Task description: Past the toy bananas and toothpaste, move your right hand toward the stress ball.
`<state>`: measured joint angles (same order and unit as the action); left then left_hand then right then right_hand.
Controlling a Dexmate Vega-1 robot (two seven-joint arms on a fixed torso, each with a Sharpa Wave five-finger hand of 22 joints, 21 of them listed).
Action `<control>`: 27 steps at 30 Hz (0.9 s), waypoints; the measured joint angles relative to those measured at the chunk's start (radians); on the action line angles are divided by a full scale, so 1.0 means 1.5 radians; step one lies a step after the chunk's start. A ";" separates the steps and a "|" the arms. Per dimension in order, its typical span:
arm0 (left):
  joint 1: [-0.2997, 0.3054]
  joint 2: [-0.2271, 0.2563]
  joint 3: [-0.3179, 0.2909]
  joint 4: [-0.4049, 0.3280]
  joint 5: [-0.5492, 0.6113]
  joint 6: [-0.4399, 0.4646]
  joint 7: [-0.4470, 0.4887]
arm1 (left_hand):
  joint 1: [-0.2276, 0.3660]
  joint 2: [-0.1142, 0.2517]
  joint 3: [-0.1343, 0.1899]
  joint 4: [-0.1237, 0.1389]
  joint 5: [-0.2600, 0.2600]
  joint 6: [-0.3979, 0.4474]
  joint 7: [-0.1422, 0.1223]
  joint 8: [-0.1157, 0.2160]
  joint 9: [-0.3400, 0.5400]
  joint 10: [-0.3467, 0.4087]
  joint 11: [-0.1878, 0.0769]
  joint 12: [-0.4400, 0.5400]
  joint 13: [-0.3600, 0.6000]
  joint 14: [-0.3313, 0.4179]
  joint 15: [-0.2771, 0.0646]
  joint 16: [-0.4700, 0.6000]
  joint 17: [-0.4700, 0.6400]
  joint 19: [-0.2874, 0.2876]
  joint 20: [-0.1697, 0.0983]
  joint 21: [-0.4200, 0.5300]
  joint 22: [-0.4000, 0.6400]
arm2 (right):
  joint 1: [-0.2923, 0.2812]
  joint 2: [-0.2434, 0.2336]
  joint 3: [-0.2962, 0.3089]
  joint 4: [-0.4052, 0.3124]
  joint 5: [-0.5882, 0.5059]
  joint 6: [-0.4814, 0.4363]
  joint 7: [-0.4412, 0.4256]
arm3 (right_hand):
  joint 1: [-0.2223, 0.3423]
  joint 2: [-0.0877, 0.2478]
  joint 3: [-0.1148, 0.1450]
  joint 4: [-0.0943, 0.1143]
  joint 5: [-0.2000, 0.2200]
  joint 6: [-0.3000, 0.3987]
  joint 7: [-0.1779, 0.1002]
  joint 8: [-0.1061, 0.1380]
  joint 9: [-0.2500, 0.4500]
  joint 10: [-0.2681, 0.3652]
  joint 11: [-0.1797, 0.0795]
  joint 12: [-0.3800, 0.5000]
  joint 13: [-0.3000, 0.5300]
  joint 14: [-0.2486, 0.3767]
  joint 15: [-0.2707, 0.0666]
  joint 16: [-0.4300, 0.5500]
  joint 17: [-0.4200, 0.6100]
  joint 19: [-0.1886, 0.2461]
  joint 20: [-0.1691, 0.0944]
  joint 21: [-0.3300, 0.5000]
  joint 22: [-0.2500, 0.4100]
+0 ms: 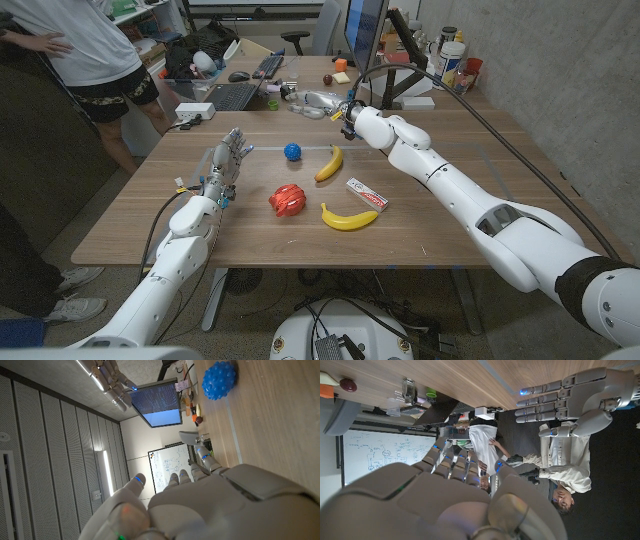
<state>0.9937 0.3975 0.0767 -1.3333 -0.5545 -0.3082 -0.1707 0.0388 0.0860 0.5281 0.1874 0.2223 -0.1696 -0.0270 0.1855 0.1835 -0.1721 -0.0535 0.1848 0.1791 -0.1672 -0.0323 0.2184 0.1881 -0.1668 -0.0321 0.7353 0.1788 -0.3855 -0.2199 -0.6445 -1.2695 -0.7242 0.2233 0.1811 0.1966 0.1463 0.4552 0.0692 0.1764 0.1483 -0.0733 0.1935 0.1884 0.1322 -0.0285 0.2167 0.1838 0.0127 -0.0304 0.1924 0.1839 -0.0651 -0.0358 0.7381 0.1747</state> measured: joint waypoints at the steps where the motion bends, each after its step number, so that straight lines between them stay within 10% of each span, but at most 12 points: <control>1: 0.000 0.000 0.000 0.001 0.000 0.000 0.000 | 0.000 0.000 0.000 0.000 0.000 0.000 0.000 0.000 0.000 0.000 0.000 0.000 0.000 0.000 0.000 0.000 0.000 0.000 0.000 0.000 0.000 | 0.001 0.001 -0.001 0.003 0.000 0.001 0.000 | 0.000 0.000 0.000 0.000 0.000 0.000 0.000 0.000 0.000 0.000 0.000 0.000 0.000 0.000 0.000 0.000 0.000 0.000 0.000 -0.002 0.000; 27: -0.002 0.002 0.002 0.009 0.010 -0.008 0.004 | 0.000 0.000 0.000 0.000 0.000 0.000 0.000 0.000 0.000 0.000 0.000 0.000 0.000 0.000 0.000 0.000 0.000 0.000 0.000 -0.005 0.000 | 0.042 0.027 -0.036 0.085 -0.006 0.015 -0.011 | -0.003 -0.003 -0.006 0.006 0.000 0.006 -0.001 0.000 0.000 0.000 0.000 0.000 0.000 0.000 0.000 0.000 0.000 0.000 0.000 -0.002 0.000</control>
<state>0.9905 0.4005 0.0794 -1.3194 -0.5399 -0.3206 -0.1645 0.0388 0.0860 0.5281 0.1874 0.2223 -0.1697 -0.0270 0.1855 0.1835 -0.1721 -0.0535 0.1849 0.1792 -0.1672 -0.0323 0.2185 0.1881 -0.1668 -0.0321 0.7276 0.1788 -0.3225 -0.1787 -0.6983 -1.1415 -0.7329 0.2458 0.1641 0.1926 0.1423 0.4470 0.0775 0.1764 0.1575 -0.0752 0.1935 0.1883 0.1322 -0.0285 0.2166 0.1837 0.0127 -0.0304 0.1925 0.1838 -0.0651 -0.0358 0.7355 0.1745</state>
